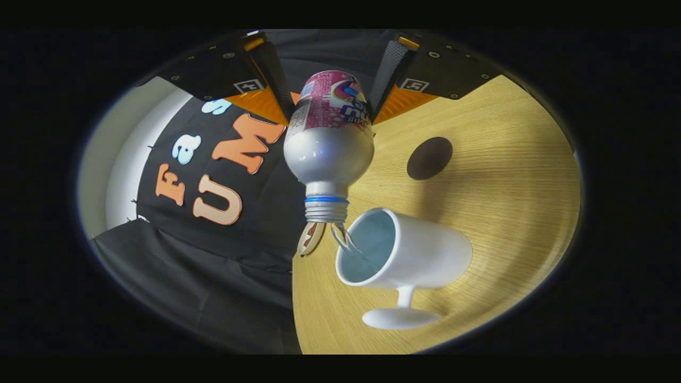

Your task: Take the bottle from table, then pour the juice into the cup, finally place the bottle on the coaster

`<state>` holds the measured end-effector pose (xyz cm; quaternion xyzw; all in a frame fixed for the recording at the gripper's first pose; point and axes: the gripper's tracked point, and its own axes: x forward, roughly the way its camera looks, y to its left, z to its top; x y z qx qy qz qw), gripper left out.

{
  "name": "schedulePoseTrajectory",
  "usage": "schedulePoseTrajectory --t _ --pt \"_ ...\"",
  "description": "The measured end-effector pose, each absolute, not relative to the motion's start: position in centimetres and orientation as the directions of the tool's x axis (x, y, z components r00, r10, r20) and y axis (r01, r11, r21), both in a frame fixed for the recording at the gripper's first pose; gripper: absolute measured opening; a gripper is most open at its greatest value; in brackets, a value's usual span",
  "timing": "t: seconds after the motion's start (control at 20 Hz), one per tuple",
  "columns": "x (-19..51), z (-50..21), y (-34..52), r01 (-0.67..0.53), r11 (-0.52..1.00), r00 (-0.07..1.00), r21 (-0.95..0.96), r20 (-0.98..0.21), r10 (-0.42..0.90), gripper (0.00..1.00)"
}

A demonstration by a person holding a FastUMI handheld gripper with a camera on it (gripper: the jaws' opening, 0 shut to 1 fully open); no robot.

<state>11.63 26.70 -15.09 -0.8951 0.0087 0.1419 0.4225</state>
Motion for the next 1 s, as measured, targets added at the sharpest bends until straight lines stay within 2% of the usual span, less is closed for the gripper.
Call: schedulePoseTrajectory --t 1.0 --pt "11.81 -14.93 27.38 -0.1 -0.746 0.962 -0.659 -0.257 0.098 0.77"
